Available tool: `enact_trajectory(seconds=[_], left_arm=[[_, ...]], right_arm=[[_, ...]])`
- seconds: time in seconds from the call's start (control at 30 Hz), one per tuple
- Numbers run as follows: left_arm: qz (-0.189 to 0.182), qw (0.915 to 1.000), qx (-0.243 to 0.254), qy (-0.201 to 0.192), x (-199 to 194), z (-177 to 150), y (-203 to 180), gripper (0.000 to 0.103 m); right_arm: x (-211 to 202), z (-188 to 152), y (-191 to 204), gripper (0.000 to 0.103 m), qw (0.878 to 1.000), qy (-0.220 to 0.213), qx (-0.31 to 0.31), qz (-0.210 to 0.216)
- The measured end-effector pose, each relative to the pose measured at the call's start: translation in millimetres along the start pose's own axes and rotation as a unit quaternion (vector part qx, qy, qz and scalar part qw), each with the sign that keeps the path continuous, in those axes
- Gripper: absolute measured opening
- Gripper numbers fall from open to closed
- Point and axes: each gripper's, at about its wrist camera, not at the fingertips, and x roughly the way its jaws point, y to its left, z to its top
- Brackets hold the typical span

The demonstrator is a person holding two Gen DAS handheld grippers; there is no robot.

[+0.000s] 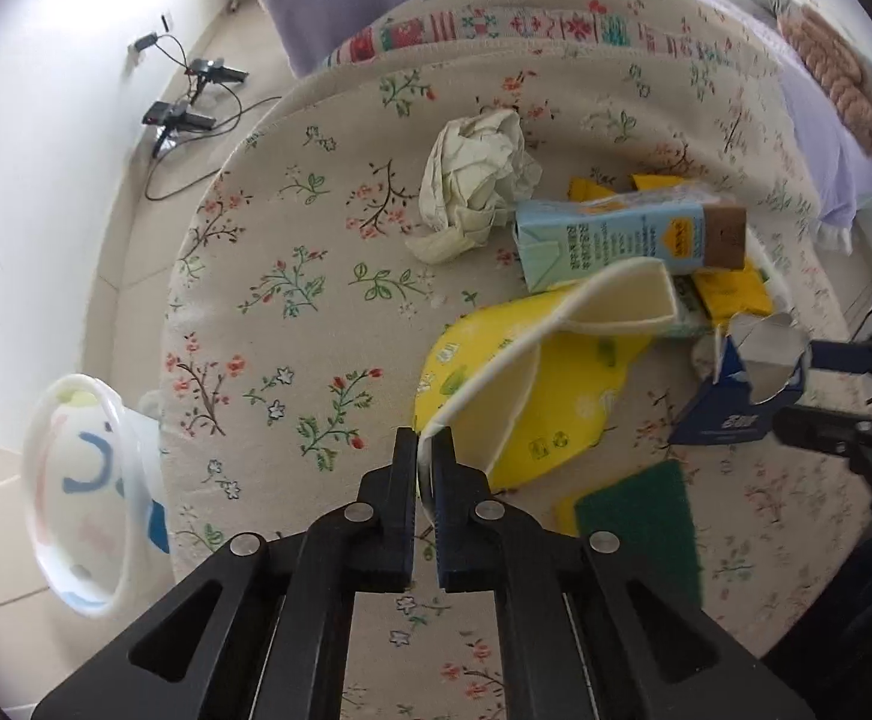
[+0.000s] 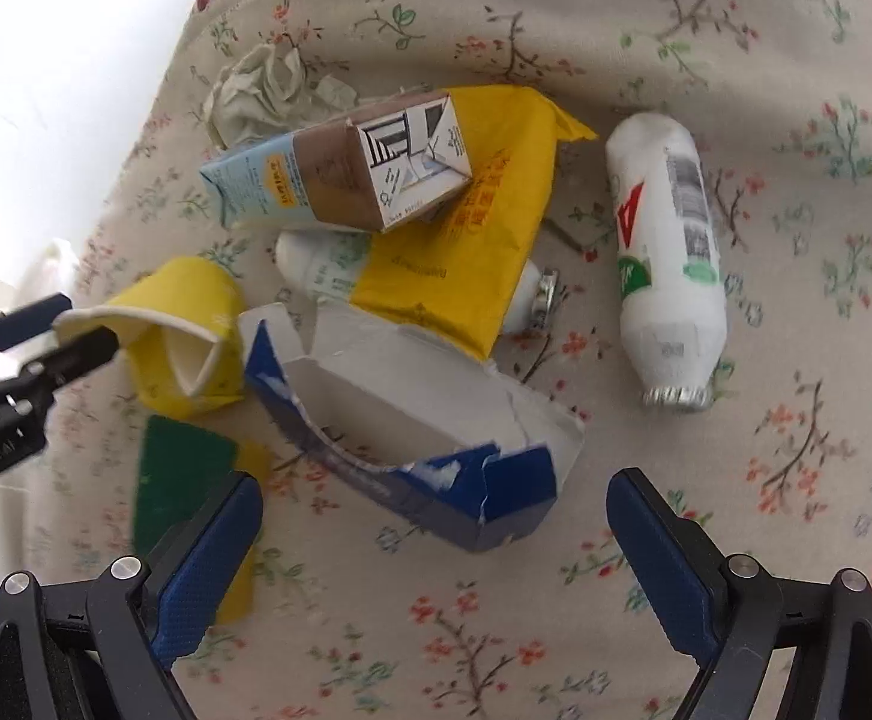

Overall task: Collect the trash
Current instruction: 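Grasp the yellow paper cup with the left gripper while the right grasps the blue tissue box, then carry cup and tissue box over the bucket and open both grippers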

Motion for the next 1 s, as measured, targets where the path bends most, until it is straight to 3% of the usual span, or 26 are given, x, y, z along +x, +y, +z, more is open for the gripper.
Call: enact_trajectory(seconds=[0.33,0.43,0.5,0.6,0.7,1.0], left_arm=[[-0.011,0.9991,-0.042,-0.003,-15.6,-7.1,23.9,0.003],[-0.01,0.9981,-0.06,-0.004,-18.9,-9.1,34.7,0.003],[-0.016,0.9973,-0.071,-0.01,-23.8,-9.9,41.1,0.003],[-0.017,0.9964,-0.081,-0.019,-31.5,-12.3,47.8,0.003],[-0.024,0.9948,-0.096,-0.027,-39.7,-14.0,55.6,0.003],[-0.025,0.9902,-0.13,-0.045,-55.8,-18.3,76.6,0.003]], right_arm=[[13.7,7.2,-0.9,0.092,1.0,-0.003,-0.018,-0.01],[15.6,4.3,5.0,0.076,0.999,0.0,-0.038,-0.007],[16.4,2.3,12.5,0.044,0.998,-0.004,-0.059,-0.017],[12.1,0.4,19.0,0.032,0.997,-0.011,-0.081,-0.015],[2.8,-2.3,27.8,0.027,0.994,-0.029,-0.104,-0.012],[-26.6,-12.4,56.1,0.026,0.983,-0.087,-0.159,0.005]])
